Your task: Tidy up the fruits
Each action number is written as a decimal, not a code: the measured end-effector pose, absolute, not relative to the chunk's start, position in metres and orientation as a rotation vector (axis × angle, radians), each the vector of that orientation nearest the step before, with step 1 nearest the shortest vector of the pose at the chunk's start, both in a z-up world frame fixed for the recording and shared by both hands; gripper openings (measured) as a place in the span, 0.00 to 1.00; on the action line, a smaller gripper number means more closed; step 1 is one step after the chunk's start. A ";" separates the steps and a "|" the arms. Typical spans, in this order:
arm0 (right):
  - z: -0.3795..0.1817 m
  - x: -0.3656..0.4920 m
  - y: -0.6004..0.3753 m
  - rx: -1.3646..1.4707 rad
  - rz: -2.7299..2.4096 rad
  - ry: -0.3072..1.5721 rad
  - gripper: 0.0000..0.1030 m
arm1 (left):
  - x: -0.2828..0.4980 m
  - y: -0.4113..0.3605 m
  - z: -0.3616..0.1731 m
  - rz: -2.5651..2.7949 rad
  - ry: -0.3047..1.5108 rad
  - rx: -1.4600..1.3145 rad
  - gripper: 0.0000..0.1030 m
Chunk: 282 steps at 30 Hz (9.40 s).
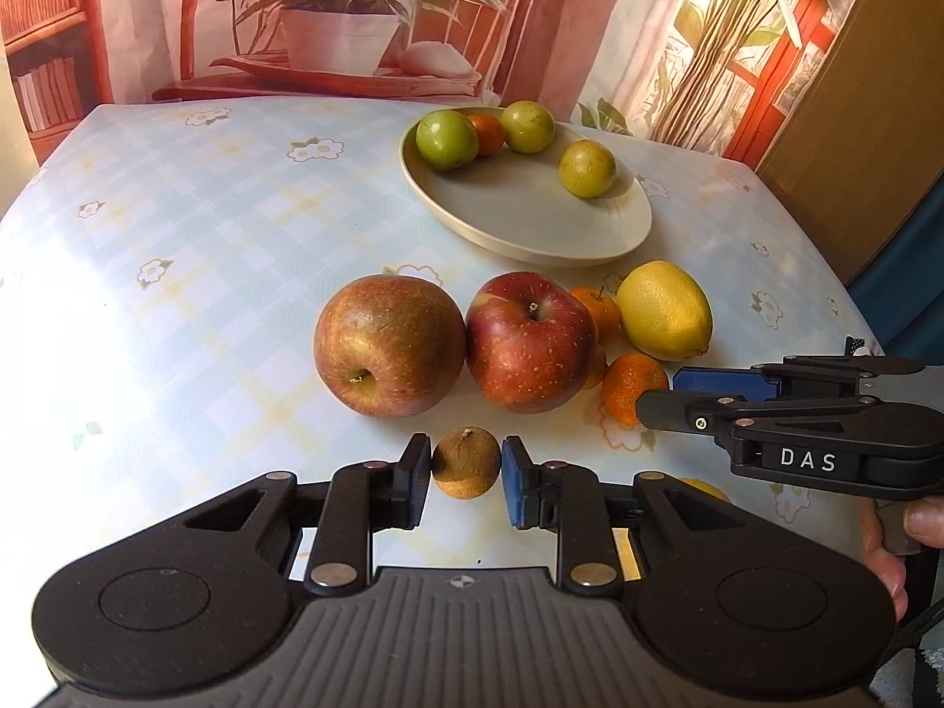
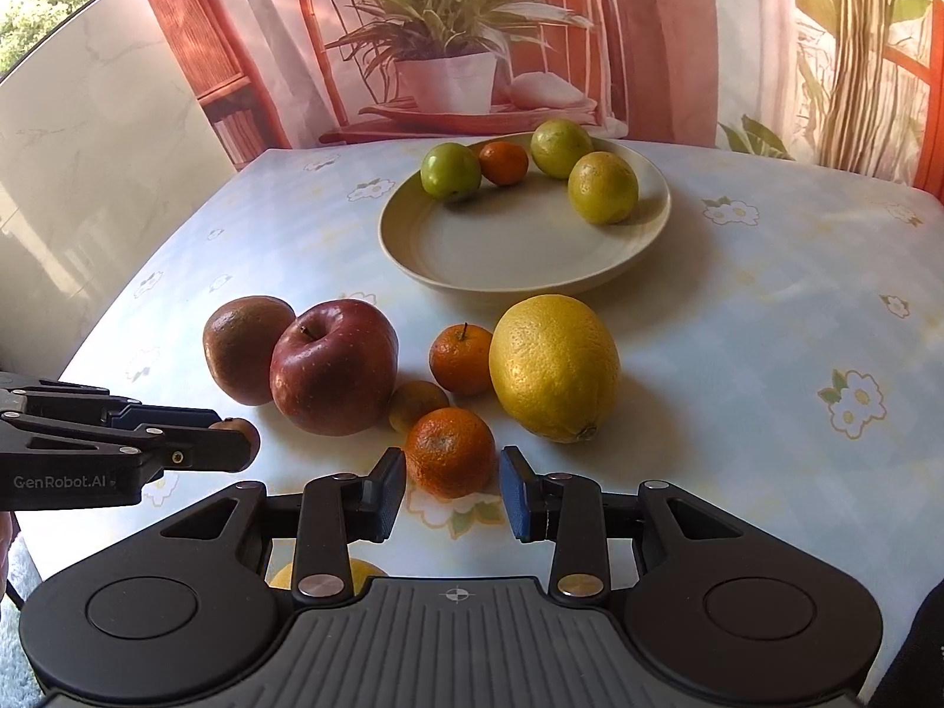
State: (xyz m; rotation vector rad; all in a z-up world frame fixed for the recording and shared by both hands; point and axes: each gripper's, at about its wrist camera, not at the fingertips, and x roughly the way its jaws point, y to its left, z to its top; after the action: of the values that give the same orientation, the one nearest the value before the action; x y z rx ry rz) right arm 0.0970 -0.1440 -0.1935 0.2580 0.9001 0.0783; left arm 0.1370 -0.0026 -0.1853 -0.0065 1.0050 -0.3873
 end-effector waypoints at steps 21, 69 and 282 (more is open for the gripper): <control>-0.197 0.098 -0.147 0.277 0.095 0.904 0.31 | 0.129 0.001 -0.168 -0.363 0.942 0.014 0.27; -0.161 0.215 -0.216 0.107 0.016 0.854 0.31 | 0.280 -0.062 -0.158 -0.405 0.942 0.081 0.27; -0.120 0.241 -0.146 0.030 0.189 0.763 0.57 | 0.286 -0.029 -0.137 -0.637 0.901 -0.106 0.38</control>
State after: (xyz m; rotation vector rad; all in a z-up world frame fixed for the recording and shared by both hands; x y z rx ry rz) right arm 0.2415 -0.1457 -0.1202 0.0296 0.7625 0.1894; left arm 0.2857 -0.0287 -0.1375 -0.1060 0.9013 -0.6370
